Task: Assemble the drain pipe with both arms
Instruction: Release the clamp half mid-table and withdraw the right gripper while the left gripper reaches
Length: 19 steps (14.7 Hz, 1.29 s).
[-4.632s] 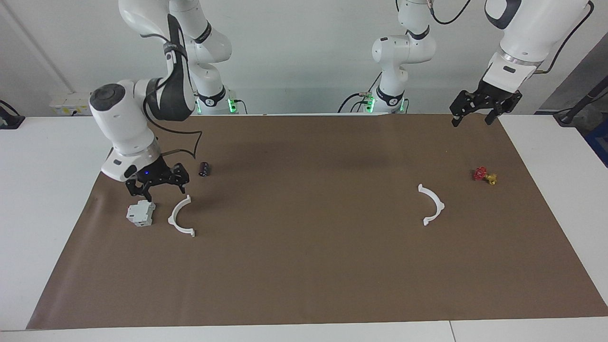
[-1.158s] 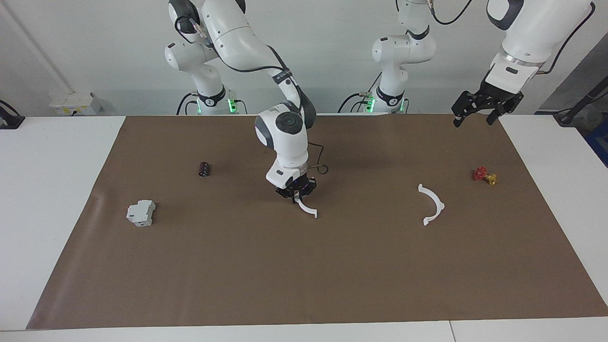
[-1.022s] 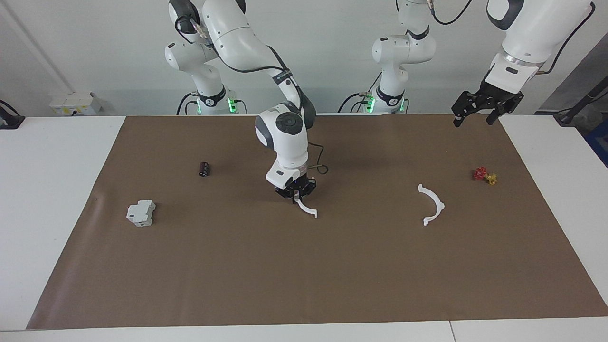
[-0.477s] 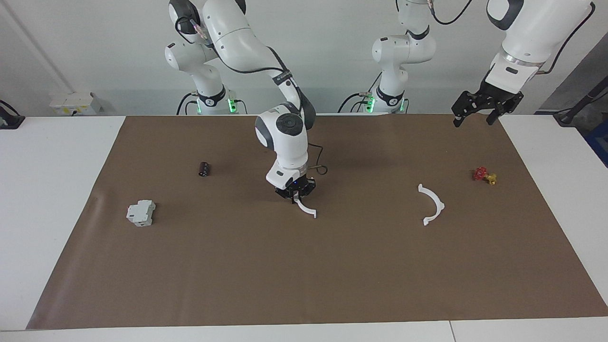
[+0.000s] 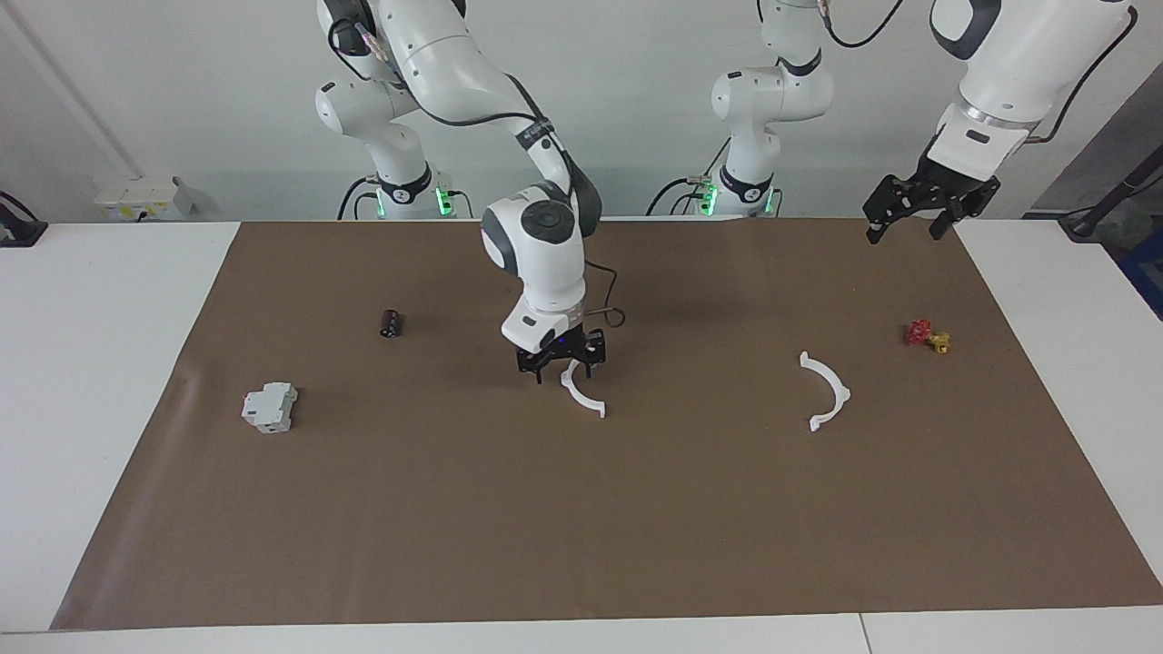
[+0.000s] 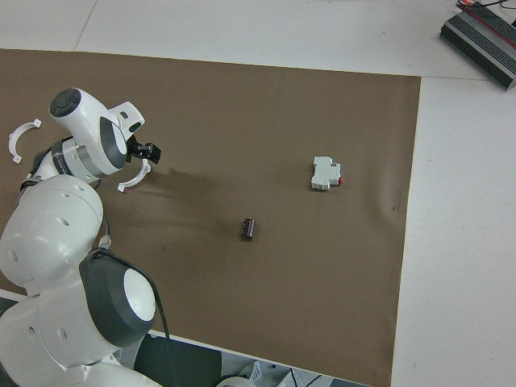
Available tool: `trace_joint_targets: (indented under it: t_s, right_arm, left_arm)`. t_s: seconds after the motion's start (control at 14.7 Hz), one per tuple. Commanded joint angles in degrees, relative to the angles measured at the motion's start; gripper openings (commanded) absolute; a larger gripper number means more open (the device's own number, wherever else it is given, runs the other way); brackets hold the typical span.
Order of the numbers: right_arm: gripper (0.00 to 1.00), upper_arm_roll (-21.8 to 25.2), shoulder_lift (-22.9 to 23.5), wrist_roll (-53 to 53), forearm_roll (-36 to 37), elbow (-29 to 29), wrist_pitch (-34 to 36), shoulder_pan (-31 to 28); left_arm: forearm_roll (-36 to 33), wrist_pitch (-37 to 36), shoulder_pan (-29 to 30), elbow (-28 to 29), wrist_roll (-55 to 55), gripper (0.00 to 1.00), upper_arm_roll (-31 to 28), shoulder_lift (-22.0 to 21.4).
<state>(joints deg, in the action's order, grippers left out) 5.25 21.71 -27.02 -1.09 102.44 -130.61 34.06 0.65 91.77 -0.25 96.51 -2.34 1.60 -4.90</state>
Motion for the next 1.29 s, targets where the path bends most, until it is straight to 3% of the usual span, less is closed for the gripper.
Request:
trace_joint_targets:
  t_s: [0.0,0.14,0.48,0.95,1.16,1.23]
  right_arm:
    - [1.0,-0.33,-7.98,0.29,1.0,0.92,6.75,-7.23]
    - [1.0,-0.24,-11.15,3.36,3.1,0.57,11.06,-11.89]
    - [1.0,-0.32,-16.26,10.84,3.11,0.22,18.44,-23.06]
    - [1.0,-0.32,-20.83,21.81,2.93,-8.73,35.57,-30.45]
    - [1.0,-0.41,-20.83,23.76,3.46,-13.4,43.14,-30.37]
    - [1.0,-0.5,-21.18,23.85,3.29,-12.54,43.51,-30.37]
  left_arm:
    - [0.94,12.05,1.12,11.19,-0.56,1.0,0.07,-5.19]
    - [0.94,19.73,2.0,18.94,-0.04,1.0,-0.11,-7.75]
    - [0.94,31.96,1.92,26.6,0.23,1.0,-0.11,-6.53]
    - [0.94,44.36,2.01,27.93,0.06,1.0,-0.11,3.75]
    - [0.94,49.54,1.92,31.26,0.15,1.0,-0.02,5.78]
    - [0.94,50.86,2.0,32.24,0.14,1.0,-0.02,5.95]
